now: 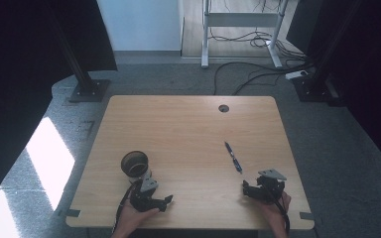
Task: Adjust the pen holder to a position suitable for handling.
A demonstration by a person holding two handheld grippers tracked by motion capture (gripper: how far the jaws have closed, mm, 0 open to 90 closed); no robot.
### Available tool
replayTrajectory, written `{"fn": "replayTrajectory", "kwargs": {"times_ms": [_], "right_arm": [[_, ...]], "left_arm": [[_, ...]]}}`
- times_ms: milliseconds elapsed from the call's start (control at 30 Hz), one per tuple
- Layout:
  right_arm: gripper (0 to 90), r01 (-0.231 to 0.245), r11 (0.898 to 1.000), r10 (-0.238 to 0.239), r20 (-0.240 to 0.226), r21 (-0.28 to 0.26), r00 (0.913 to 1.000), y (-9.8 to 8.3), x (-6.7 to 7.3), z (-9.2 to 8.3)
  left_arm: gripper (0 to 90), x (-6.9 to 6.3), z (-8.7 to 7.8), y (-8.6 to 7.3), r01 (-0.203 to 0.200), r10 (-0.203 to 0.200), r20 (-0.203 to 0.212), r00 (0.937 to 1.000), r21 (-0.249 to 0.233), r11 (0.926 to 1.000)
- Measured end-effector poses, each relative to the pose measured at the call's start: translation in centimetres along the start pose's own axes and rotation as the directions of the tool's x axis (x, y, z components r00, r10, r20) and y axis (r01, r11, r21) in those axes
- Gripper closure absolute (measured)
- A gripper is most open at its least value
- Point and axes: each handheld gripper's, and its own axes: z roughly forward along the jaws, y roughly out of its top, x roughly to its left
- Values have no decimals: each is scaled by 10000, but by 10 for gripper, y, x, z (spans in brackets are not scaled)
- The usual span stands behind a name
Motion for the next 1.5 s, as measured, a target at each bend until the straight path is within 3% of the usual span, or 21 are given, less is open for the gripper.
{"fn": "replayTrajectory", "kwargs": {"times_ms": [233,600,833,1033,1267,1500], "right_arm": [[75,97,9999,-97,-71,-80,9999,-1,-2,-2],[84,70,9999,-70,-42,-109,10000,-3,-2,-4],[86,99,9999,-100,-74,-111,9999,-4,-3,-4],[85,100,9999,-101,-82,-111,9999,-3,-3,-4],[85,105,9999,-106,-80,-109,9999,-3,-3,-4],[85,102,9999,-103,-79,-109,9999,-3,-3,-4]], "left_arm": [[157,-2,-1,-1,-42,42,109,9999,-13,10000],[151,-5,-7,6,-58,81,544,9985,-421,9991],[151,-3,-34,12,5,105,767,9970,-1425,9898],[147,0,-57,17,-12,142,645,9978,-1974,9803],[135,9,-82,20,137,-29,450,9990,-2401,9707],[113,25,-100,18,488,-464,150,9988,-2688,9619]]}}
